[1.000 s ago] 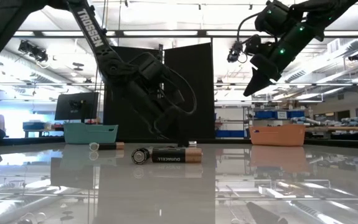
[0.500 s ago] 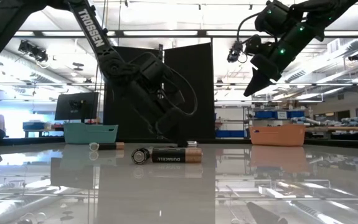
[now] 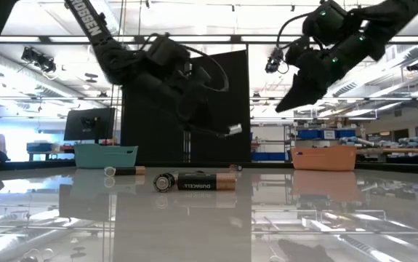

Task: Sort batteries
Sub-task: Put the silver battery into the yellow bin

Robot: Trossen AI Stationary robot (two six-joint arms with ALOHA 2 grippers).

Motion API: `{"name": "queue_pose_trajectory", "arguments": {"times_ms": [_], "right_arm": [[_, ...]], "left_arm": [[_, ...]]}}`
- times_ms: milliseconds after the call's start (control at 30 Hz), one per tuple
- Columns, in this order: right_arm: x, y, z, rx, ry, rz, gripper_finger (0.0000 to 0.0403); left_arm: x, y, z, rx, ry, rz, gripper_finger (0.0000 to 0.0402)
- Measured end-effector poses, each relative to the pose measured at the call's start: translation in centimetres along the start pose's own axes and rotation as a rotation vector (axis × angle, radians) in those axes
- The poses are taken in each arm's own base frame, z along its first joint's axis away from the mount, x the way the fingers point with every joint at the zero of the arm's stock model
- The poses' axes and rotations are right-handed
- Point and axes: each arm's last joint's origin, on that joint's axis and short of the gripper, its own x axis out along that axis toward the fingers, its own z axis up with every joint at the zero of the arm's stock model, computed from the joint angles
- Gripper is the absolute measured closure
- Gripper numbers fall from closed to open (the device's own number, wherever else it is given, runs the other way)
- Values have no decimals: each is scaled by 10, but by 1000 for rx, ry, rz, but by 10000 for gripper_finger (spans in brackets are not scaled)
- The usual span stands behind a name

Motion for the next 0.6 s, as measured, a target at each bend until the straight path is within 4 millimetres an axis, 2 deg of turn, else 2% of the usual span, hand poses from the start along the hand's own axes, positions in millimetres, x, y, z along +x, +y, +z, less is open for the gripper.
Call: {"name": "queue_pose_trajectory", "arguments": {"times_ms": [167,267,600], "right_arm": [[3,24,-3,31,-261,107,361],[-1,36,0,31,-386,169,344],[-6,49,14,54,-429,158,271]], "left_arm": [[-17,-7,11,-46,-284,-146,351],[-21,-9,12,-72,-346,-206,351],[-22,-13,17,-59,-393,-232,351]]}}
